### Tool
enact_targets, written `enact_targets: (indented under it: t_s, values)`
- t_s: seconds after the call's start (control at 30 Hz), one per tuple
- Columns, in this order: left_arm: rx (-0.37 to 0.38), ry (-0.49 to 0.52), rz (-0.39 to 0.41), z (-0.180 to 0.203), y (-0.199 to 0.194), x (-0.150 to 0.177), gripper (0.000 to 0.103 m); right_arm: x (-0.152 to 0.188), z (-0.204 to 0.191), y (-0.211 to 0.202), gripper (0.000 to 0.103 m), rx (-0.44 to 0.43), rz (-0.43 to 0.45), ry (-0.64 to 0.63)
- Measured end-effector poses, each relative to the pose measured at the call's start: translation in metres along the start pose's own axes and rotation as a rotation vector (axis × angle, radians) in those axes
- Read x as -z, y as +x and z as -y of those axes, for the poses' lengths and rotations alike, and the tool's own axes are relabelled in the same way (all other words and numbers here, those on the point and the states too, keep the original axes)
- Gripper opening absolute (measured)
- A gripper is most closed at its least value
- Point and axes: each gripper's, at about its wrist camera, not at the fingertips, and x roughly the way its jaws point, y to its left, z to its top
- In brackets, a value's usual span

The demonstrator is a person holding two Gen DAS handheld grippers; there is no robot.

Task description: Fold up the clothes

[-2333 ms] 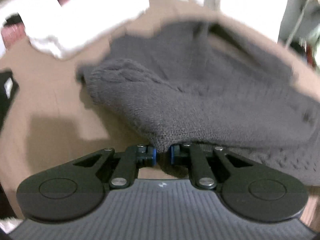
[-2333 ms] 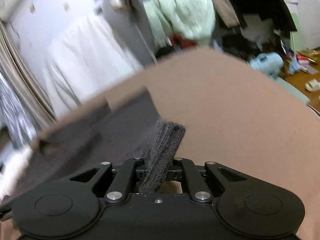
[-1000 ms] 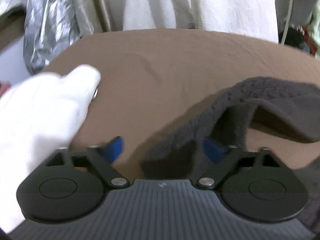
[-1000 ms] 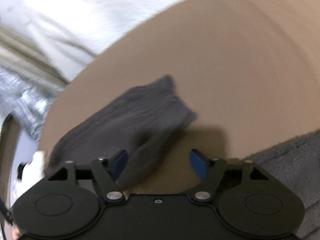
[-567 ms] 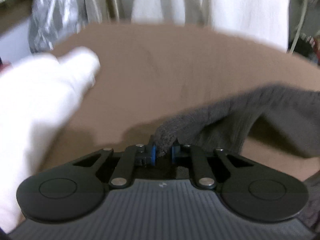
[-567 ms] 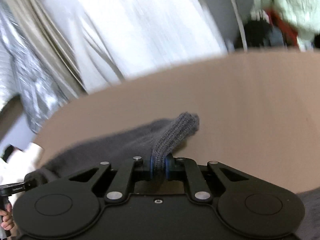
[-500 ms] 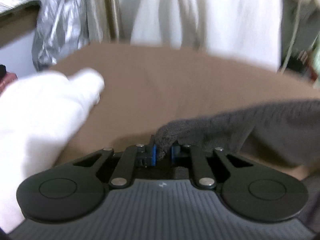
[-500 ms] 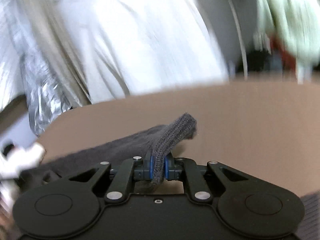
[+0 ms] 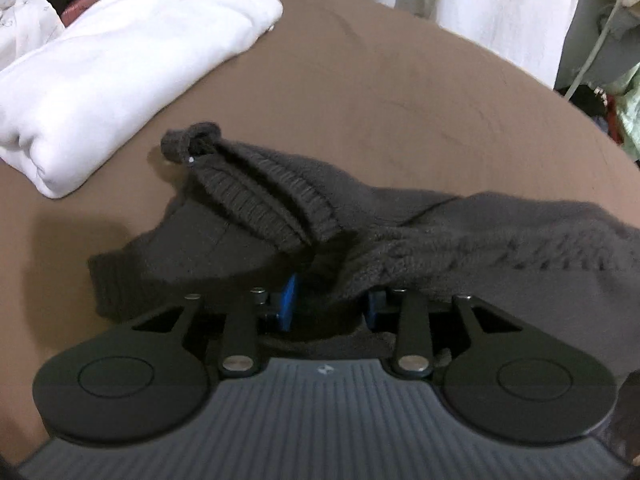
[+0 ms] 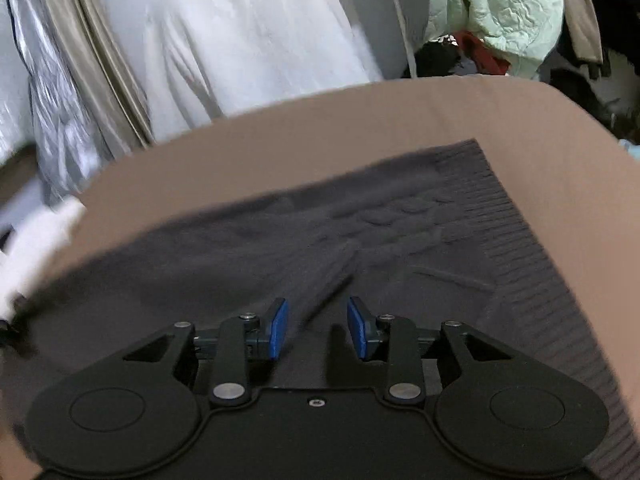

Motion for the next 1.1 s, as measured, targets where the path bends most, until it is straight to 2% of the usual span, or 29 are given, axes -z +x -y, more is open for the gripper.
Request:
enact_targets:
  t_s: [0.07, 0.13, 0.17, 0.23, 0.27, 0.3, 0.37, 0.43, 0.47, 0.5, 0.53, 0.6, 0.63, 0.73, 0.87, 0.9, 0.93, 0.97, 1.0, 1.1]
  values:
    - [-0.003, -0.006, 0.009, 0.002, -0.002, 0.002, 0.034, -0.008, -0.015, -0.01, 0.049, -0.038, 0.007, -0.025]
    - [-0.008, -0.019, 0.006, 0.003, 0.001, 0.002, 0.034, -0.021, -0.038, -0.012, 0.065, -0.118, 0.002, -0.054]
    - [-0.012, -0.027, 0.003, 0.004, 0.002, 0.002, 0.034, -0.028, -0.047, -0.013, 0.069, -0.154, -0.004, -0.067]
    - [-0.014, -0.036, 0.001, 0.003, 0.004, 0.0, 0.034, -0.043, -0.069, -0.001, 0.089, -0.174, -0.033, -0.141]
    - [-0.011, -0.034, 0.004, 0.001, 0.005, -0.001, 0.034, -0.049, -0.079, 0.007, 0.092, -0.141, -0.037, -0.191]
    - [-0.008, -0.031, 0.008, -0.001, 0.005, -0.002, 0.035, -0.051, -0.088, 0.019, 0.096, -0.062, -0.05, -0.265]
    - [0.012, -0.019, 0.01, -0.007, 0.009, -0.004, 0.034, -0.051, -0.092, 0.047, 0.096, 0.098, -0.08, -0.377]
    - [0.022, -0.025, 0.011, -0.011, 0.014, -0.004, 0.034, -0.046, -0.077, 0.071, 0.096, 0.208, -0.123, -0.41]
    - [0.028, -0.029, 0.01, -0.011, 0.016, -0.007, 0.034, -0.046, -0.065, 0.082, 0.095, 0.196, -0.164, -0.35]
    - [0.033, -0.032, 0.009, -0.011, 0.018, -0.009, 0.033, -0.046, -0.053, 0.092, 0.088, 0.18, -0.204, -0.286]
    - [0.035, -0.03, 0.012, -0.01, 0.019, -0.011, 0.03, -0.044, -0.045, 0.093, 0.066, 0.13, -0.202, -0.215]
    - [0.029, -0.012, 0.025, -0.005, 0.016, -0.012, 0.025, -0.04, -0.044, 0.084, 0.035, 0.054, -0.161, -0.192]
    - [0.033, -0.003, 0.039, -0.003, 0.016, -0.016, 0.018, -0.039, -0.051, 0.073, 0.031, 0.063, -0.114, -0.243]
    - [0.063, 0.018, 0.118, 0.0, 0.012, -0.033, 0.012, -0.045, -0.077, 0.032, 0.029, 0.068, 0.061, -0.411]
    - [0.142, -0.067, 0.311, -0.016, -0.016, -0.047, 0.011, -0.062, -0.092, -0.027, 0.028, 0.083, 0.306, -0.449]
    - [0.162, -0.089, 0.36, -0.02, -0.022, -0.05, 0.011, -0.061, -0.088, -0.041, 0.027, 0.094, 0.359, -0.444]
    - [0.168, -0.099, 0.375, -0.023, -0.026, -0.051, 0.011, -0.058, -0.082, -0.053, 0.02, 0.106, 0.391, -0.425]
    - [0.159, -0.096, 0.354, -0.026, -0.026, -0.049, 0.011, -0.061, -0.078, -0.05, 0.015, 0.103, 0.383, -0.407]
    - [0.149, -0.089, 0.322, -0.029, -0.023, -0.046, 0.011, -0.055, -0.068, -0.054, 0.003, 0.094, 0.356, -0.381]
    - [0.122, -0.083, 0.188, -0.036, -0.003, -0.032, 0.011, -0.021, -0.038, -0.054, 0.001, 0.043, 0.24, -0.328]
